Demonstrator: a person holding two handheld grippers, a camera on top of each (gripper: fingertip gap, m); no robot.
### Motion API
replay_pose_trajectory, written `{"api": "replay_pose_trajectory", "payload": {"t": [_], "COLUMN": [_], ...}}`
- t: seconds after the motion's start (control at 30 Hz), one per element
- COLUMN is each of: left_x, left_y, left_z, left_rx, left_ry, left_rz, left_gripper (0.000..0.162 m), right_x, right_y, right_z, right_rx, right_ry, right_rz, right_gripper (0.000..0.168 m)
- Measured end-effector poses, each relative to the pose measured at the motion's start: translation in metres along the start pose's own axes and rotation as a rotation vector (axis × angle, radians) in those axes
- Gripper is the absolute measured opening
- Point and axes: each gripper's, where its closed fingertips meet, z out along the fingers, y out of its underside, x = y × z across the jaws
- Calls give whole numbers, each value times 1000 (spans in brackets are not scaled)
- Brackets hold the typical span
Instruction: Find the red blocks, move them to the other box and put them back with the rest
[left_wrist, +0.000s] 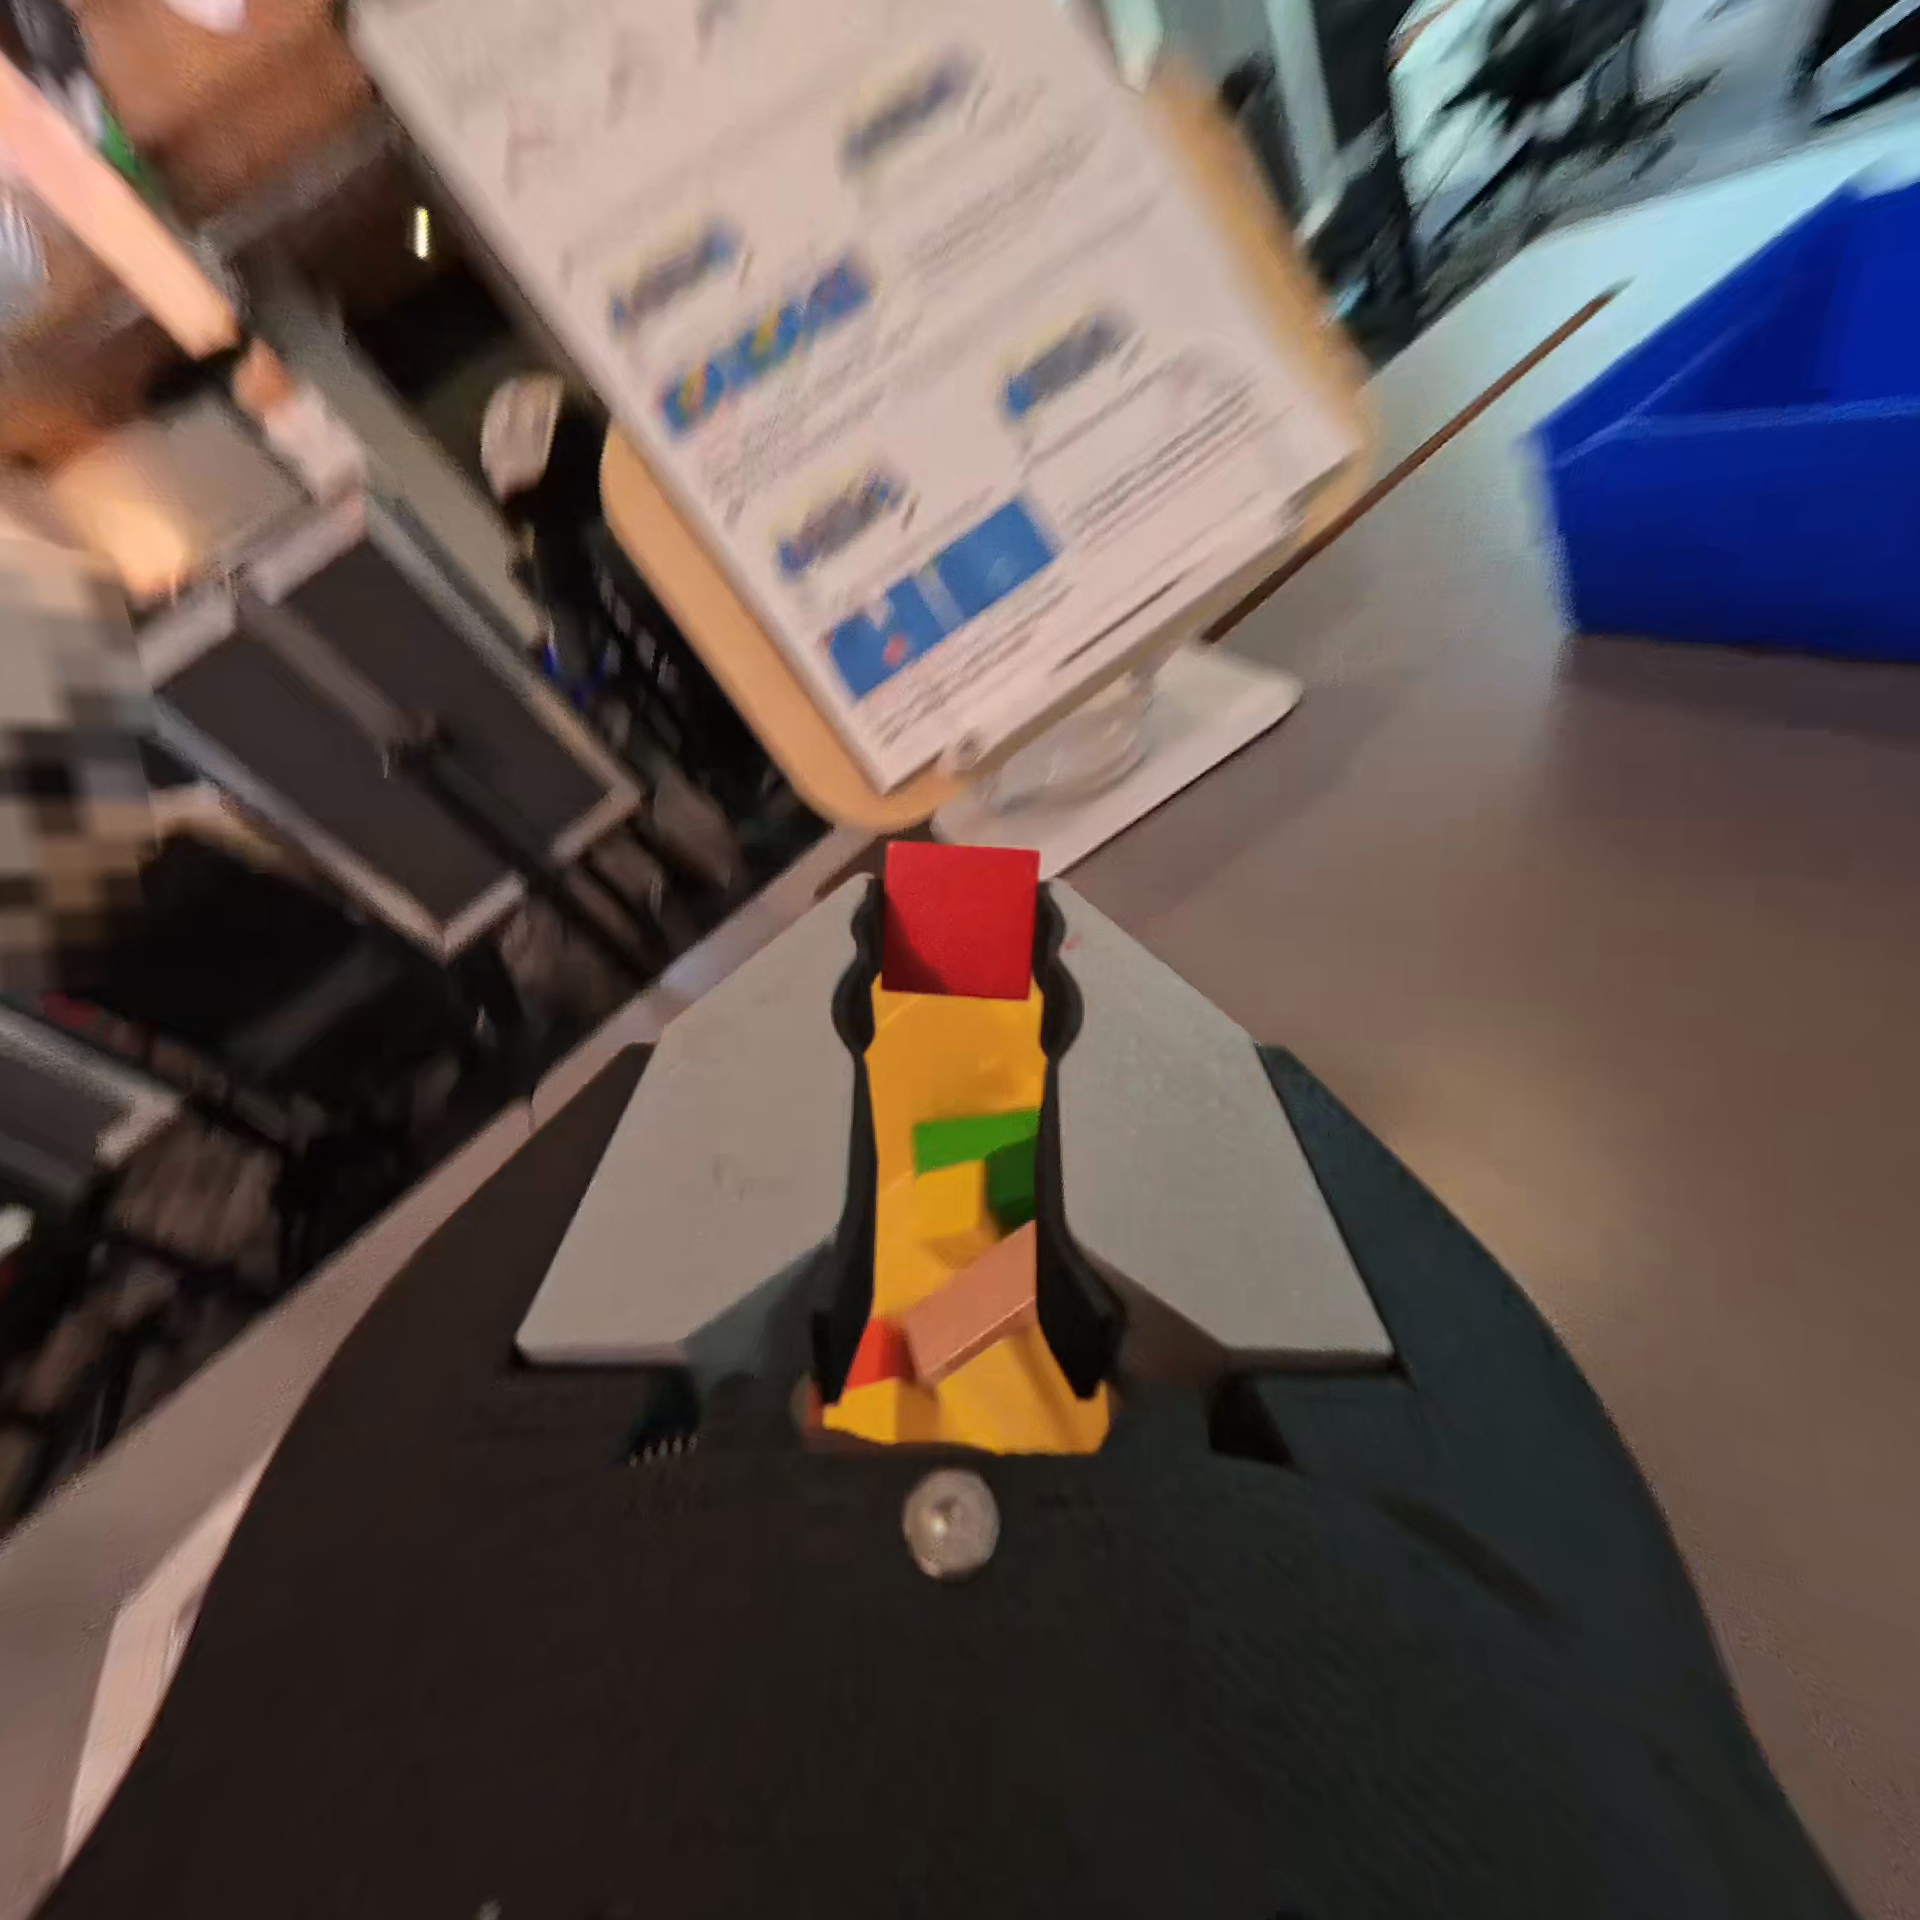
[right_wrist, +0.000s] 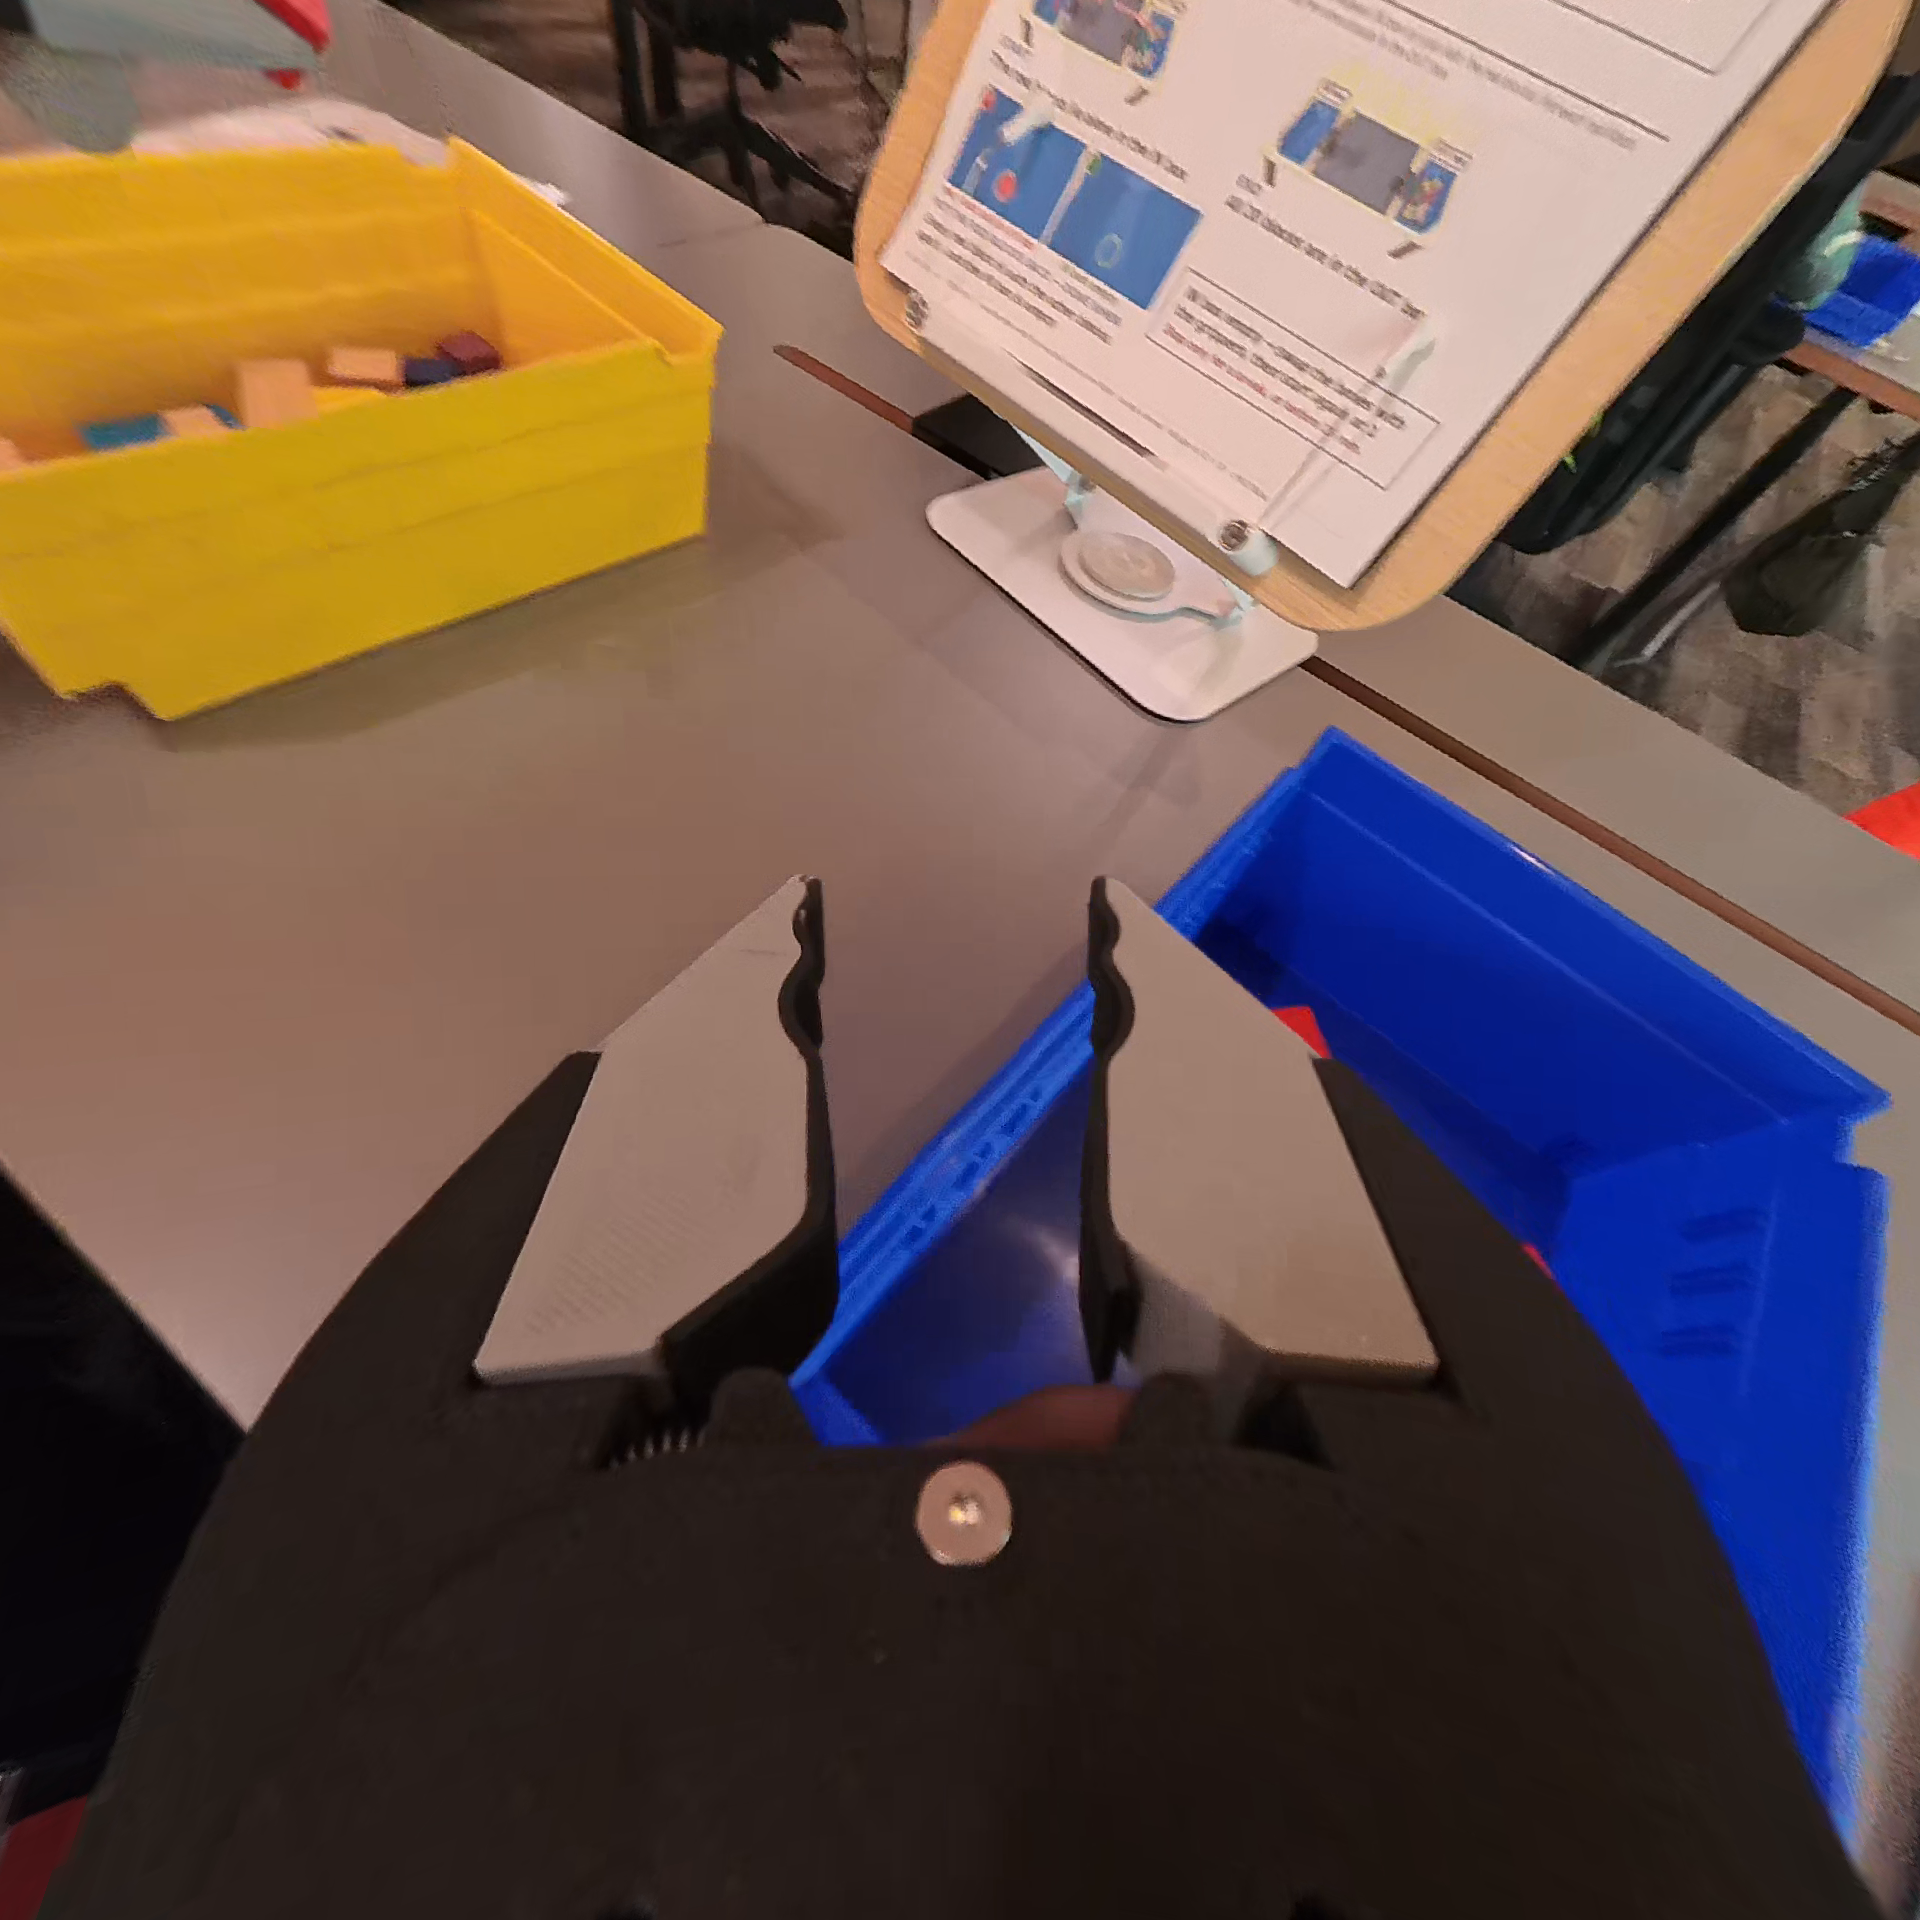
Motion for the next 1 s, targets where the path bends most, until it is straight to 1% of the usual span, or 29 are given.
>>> {"api": "replay_pose_trajectory", "payload": {"t": [0.07, 0.1, 0.13, 0.17, 0.2, 0.27, 0.3, 0.33, 0.4, 0.43, 0.47, 0.53, 0.6, 0.7, 0.83, 1.0], "left_x": [43, 61, 73, 84, 95, 104, 109, 120, 156, 165, 162, 152, 149, 152, 149, 155], "left_y": [-34, -45, -50, -55, -60, -69, -75, -82, -94, -95, -93, -86, -85, -90, -90, -84], "left_z": [-43, -61, -74, -83, -90, -102, -109, -119, -142, -145, -141, -133, -131, -134, -129, -125], "left_rx": [184, 243, 263, 272, 263, 267, 294, 354, 530, 538, 499, 425, 407, 447, 438, 448], "left_ry": [76, 101, 102, 107, 125, 79, 61, 77, 183, 197, 143, 3, -66, -105, -184, -135], "left_rz": [50, 66, 81, 125, 206, 369, 413, 443, 533, 572, 612, 751, 831, 866, 935, 927], "left_gripper": [26, 26, 26, 27, 27, 27, 27, 27, 26, 27, 26, 26, 26, 26, 26, 26], "right_x": [-12, -17, -22, -29, -38, -59, -71, -82, -105, -118, -128, -140, -142, -143, -143, -153], "right_y": [-6, -9, -11, -14, -18, -26, -30, -33, -40, -43, -45, -47, -49, -54, -60, -63], "right_z": [-4, -6, -8, -10, -12, -16, -19, -22, -28, -31, -34, -38, -41, -46, -51, -54], "right_rx": [21, 29, 37, 47, 59, 91, 103, 114, 143, 152, 160, 166, 172, 199, 229, 244], "right_ry": [-34, -41, -52, -71, -100, -172, -211, -248, -331, -376, -411, -430, -413, -418, -415, -444], "right_rz": [-6, -15, -22, -28, -31, -37, -44, -51, -59, -67, -81, -120, -143, -135, -124, -124], "right_gripper": [49, 49, 49, 49, 49, 49, 49, 49, 49, 49, 50, 50, 51, 51, 50, 50]}}
